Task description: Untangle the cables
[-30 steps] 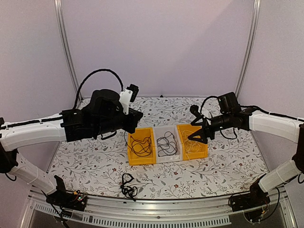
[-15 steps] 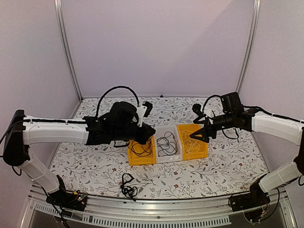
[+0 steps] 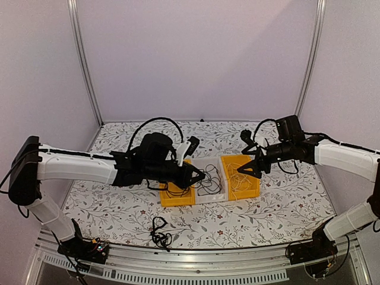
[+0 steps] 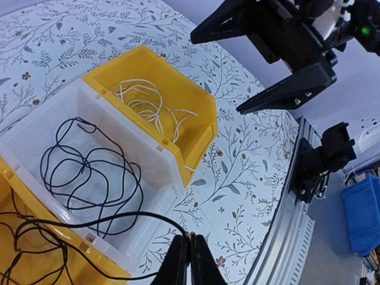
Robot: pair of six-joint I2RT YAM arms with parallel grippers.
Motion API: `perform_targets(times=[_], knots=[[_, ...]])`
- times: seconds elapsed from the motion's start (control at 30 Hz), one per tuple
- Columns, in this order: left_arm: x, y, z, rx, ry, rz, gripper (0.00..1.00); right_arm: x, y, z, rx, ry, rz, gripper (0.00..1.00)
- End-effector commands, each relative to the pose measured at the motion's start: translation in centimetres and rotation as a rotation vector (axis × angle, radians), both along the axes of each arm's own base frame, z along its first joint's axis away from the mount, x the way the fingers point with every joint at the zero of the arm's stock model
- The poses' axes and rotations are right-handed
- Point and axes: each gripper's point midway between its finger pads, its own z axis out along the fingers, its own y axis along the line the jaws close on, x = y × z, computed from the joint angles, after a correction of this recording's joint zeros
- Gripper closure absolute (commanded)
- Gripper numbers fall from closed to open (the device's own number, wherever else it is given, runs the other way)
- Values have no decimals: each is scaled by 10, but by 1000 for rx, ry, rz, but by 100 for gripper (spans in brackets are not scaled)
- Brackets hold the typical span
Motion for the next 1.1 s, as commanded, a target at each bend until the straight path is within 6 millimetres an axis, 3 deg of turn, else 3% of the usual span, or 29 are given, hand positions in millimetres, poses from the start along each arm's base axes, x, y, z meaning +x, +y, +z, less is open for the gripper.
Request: perform_targets(times=[0.0, 0.23, 0.5, 1.07], knots=[[11, 29, -18, 70, 46, 104, 100, 2, -3, -1, -3, -15, -7, 13], [12, 48, -53, 200, 116, 150, 100, 2, -3, -3, -7, -11, -2, 13], [35, 56, -90, 393, 134, 227, 100, 1, -3, -2, -9, -12, -2, 13], [49, 71, -97, 490, 101, 304, 100, 1, -4, -4, -18, -20, 3, 13]])
